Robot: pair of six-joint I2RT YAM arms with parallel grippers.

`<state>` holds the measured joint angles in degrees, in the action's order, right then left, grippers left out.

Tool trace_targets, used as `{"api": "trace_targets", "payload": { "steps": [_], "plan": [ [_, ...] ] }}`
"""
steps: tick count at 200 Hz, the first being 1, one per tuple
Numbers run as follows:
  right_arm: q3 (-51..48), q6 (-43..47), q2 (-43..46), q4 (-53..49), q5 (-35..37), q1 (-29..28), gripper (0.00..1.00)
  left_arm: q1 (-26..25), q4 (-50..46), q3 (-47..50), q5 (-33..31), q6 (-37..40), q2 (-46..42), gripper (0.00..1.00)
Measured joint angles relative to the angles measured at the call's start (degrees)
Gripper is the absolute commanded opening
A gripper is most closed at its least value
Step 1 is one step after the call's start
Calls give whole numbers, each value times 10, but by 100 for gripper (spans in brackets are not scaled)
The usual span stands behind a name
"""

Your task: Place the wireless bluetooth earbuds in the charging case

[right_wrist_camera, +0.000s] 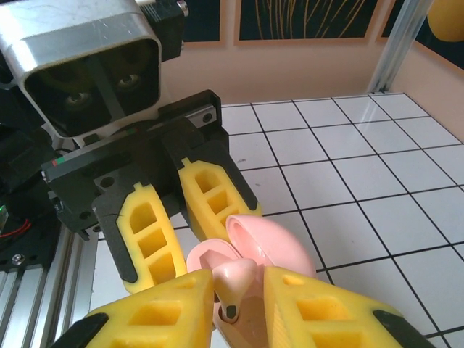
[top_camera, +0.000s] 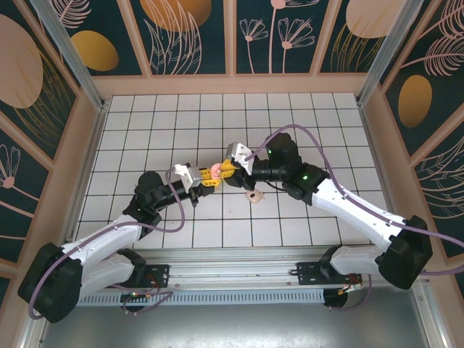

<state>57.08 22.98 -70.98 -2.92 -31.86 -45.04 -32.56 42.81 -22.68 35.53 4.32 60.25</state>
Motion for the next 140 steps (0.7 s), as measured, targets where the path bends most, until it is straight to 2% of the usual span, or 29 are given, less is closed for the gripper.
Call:
{"api": "trace_targets", "payload": {
  "steps": [101,140],
  "plan": [
    [-24,-58,4,28,51,-26,21,0,-11,0,-16,0,-8,8],
    [-31,-98,10,40,85,-42,26,0,-16,0,-30,2,-12,8]
  ]
}}
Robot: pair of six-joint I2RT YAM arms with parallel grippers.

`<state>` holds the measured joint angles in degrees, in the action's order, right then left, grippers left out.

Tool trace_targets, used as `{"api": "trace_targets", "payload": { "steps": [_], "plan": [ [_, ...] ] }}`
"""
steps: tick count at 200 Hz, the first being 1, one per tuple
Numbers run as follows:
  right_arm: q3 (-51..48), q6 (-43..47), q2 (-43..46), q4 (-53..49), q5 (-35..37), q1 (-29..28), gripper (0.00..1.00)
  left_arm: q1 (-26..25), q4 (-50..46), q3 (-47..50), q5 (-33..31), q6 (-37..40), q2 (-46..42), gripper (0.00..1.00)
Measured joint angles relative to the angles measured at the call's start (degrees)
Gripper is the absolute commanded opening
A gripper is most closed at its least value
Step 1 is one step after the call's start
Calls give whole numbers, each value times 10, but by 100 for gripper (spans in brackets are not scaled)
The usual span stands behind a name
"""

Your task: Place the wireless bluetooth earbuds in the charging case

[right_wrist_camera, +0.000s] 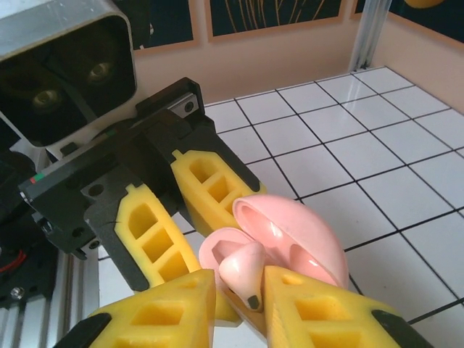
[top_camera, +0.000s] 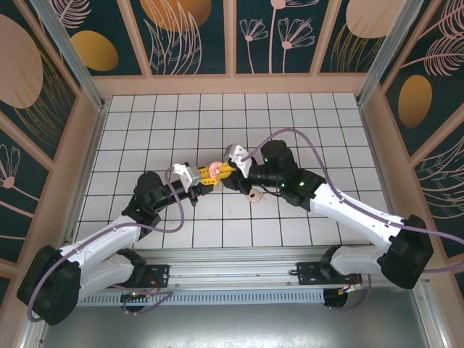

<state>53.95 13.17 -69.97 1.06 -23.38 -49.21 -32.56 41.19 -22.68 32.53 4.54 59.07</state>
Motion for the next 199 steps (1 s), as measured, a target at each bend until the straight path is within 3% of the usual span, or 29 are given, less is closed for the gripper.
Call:
{"api": "trace_targets", "payload": {
  "steps": [64,199],
  "plan": [
    [-25,-50,41,25,22,-6,31,0,-1,0,-3,0,0,7],
    [-26,-76,25,48,23,-9,30,0,-3,0,-2,0,-2,8]
  ]
}}
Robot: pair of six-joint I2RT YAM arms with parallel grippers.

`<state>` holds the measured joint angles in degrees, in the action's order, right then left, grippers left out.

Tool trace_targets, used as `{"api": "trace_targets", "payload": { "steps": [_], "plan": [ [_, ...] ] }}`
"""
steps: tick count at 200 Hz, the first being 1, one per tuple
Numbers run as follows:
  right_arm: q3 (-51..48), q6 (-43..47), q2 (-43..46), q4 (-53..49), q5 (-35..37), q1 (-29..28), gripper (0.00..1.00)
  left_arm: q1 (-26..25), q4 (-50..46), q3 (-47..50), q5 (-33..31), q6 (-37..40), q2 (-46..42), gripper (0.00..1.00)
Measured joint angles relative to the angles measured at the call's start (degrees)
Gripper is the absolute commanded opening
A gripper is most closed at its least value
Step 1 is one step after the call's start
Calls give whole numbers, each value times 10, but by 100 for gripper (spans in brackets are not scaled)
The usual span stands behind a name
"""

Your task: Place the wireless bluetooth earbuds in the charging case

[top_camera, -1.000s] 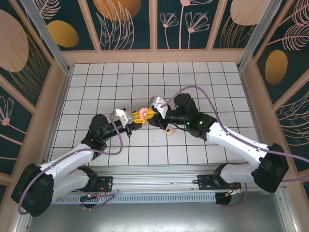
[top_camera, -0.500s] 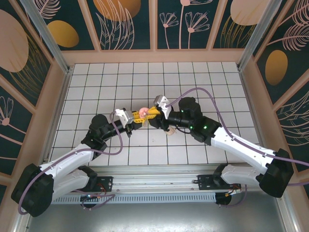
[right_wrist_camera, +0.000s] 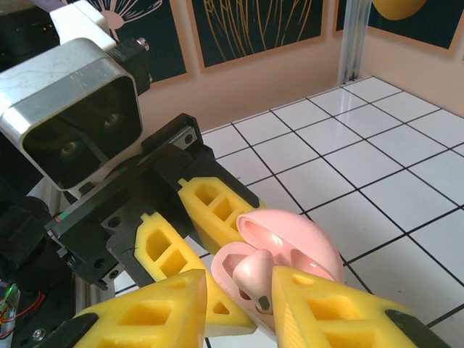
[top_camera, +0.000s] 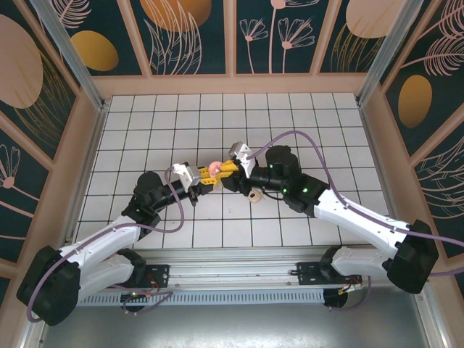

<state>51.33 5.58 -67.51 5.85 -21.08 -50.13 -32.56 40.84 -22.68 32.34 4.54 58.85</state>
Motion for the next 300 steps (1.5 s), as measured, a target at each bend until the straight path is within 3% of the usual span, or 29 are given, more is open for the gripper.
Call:
{"api": "trace_targets", "payload": {
  "steps": [135,238,300],
  "plan": [
    [0,-20,-13,17,19,-3,14,0,-3,0,0,0,-4,8],
    [-5,-140,-3,15,230,-85,9,0,-14,0,-14,0,-9,7],
    [0,-171,-8,7,282,-109,14,0,-21,0,-17,4,-12,8]
  ]
}}
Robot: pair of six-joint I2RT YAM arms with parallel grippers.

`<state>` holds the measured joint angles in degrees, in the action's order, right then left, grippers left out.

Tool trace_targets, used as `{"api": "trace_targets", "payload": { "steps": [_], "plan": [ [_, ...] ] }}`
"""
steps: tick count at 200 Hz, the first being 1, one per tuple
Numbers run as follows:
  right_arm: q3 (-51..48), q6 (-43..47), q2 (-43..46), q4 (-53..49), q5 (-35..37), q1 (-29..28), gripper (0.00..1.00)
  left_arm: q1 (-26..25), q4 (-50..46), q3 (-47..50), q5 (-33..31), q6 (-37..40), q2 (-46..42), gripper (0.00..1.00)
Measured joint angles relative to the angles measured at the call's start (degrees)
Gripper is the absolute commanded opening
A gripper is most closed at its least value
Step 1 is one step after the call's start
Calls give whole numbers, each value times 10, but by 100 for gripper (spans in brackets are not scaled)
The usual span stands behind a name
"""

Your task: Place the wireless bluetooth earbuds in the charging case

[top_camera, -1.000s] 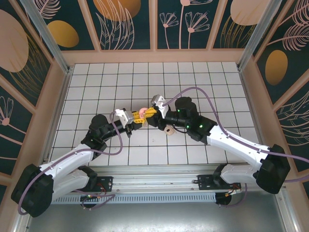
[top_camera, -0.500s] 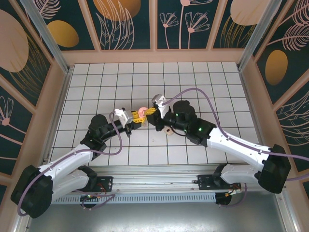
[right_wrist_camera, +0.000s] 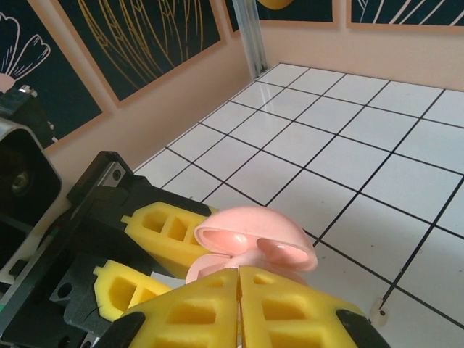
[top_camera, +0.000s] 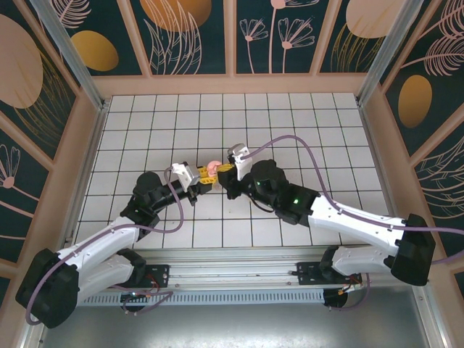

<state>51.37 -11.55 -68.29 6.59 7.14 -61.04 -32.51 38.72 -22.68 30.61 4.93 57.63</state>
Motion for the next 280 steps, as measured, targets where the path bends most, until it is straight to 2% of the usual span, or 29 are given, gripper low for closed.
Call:
{"api": "trace_targets", "payload": {
  "steps": [65,88,108,132,173,280],
  "plan": [
    [0,-8,35,-9,-6,7,41,0,0,0,4,0,-1,7],
    [14,-26,39,-22,-27,35,54,0,0,0,4,0,-1,8],
    [32,-44,36,-42,-64,70,60,0,0,0,4,0,-1,7],
    [56,-56,22,-64,-106,99,61,0,0,0,4,0,-1,7],
    [69,-56,-2,-86,-159,102,64,0,0,0,4,0,-1,7],
    [74,-53,-34,-128,-167,104,64,0,0,0,4,0,-1,7]
  ]
}}
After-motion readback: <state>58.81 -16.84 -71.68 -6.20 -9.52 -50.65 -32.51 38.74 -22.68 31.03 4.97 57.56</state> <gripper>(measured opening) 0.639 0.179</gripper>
